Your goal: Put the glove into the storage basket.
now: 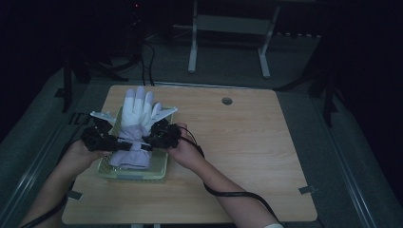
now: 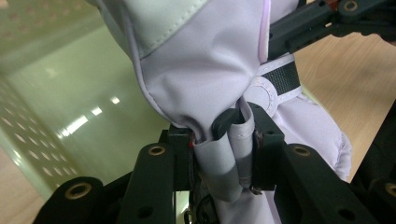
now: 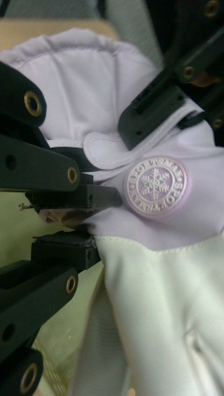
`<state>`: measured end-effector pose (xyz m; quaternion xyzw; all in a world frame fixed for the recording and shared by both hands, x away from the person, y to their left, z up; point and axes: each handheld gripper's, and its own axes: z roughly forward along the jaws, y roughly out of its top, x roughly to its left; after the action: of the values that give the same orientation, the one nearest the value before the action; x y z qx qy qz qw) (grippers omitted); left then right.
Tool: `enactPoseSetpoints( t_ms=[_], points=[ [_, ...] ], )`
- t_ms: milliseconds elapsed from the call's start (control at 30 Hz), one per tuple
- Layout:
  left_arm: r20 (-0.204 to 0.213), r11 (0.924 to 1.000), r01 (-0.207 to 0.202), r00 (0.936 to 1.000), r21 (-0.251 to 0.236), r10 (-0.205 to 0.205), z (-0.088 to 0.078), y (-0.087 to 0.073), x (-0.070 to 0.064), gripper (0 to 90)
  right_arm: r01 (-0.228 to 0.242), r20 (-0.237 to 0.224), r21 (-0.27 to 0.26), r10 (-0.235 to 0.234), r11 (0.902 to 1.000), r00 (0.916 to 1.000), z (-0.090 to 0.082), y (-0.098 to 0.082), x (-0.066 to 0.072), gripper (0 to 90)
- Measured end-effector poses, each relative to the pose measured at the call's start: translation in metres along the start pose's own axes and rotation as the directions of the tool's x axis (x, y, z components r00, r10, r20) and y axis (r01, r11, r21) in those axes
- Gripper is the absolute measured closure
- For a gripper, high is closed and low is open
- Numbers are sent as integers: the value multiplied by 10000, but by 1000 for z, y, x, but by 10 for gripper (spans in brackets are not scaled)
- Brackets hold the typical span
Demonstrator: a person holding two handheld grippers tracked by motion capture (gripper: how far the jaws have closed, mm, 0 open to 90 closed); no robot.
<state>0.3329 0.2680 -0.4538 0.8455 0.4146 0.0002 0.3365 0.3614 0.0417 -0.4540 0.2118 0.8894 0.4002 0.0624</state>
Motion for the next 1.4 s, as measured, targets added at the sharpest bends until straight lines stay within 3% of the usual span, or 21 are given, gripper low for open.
enactPoseSetpoints(
  t_ms=[200,367,433,600,800,933,1033,1133,1200,1233,1267,1300,1367,1400],
  points=[
    [-278,9981,333,9991,523,-319,21,-7,5,684,-195,-96,910,205,9957,9997,22,-10,-4,781],
    [-531,9866,809,9958,1416,-740,41,-12,9,680,-577,27,1627,581,9850,9983,42,-21,-3,781],
    [-592,9836,997,9940,1505,-917,45,-12,10,677,-444,185,1835,417,9820,9990,46,-22,0,781],
    [-900,9742,988,9926,2031,-819,52,-10,9,673,-201,729,2550,15,9667,9973,54,-16,6,764],
    [-981,9625,1121,9911,2472,-902,62,-10,10,664,-579,764,3151,355,9473,9964,63,-20,4,718],
    [-1407,9535,1038,9879,2829,-658,68,-8,6,595,-745,1069,3462,395,9352,9935,66,-18,4,642],
    [-1789,9537,956,9828,2852,-450,73,-9,3,509,-924,1282,3656,482,9262,9906,67,-16,3,571],
    [-1811,9540,1103,9816,2787,-606,73,-10,4,485,-987,1335,3587,536,9282,9896,63,-16,0,453],
    [-1975,9511,1341,9770,2783,-799,74,-10,4,476,-719,1424,3334,252,9400,9895,58,-16,-3,321],
    [-1984,9529,1397,9762,2692,-870,74,-10,4,470,-636,638,3186,456,9458,9969,53,-14,-6,185],
    [-2056,9533,1363,9753,2696,-813,75,-9,3,456,-544,200,3027,507,9515,9985,51,-13,-7,135],
    [-2081,9544,1310,9752,2684,-754,74,-9,3,440,-124,280,2623,52,9649,9996,46,-11,-6,160],
    [-2145,9632,1321,9733,2342,-813,71,-9,2,389,516,559,2345,-665,9708,9962,39,-9,-4,140],
    [-2244,9743,1185,9717,1917,-740,68,-10,1,347,455,393,2180,-554,9749,9977,36,-8,-4,144]
  ],
)
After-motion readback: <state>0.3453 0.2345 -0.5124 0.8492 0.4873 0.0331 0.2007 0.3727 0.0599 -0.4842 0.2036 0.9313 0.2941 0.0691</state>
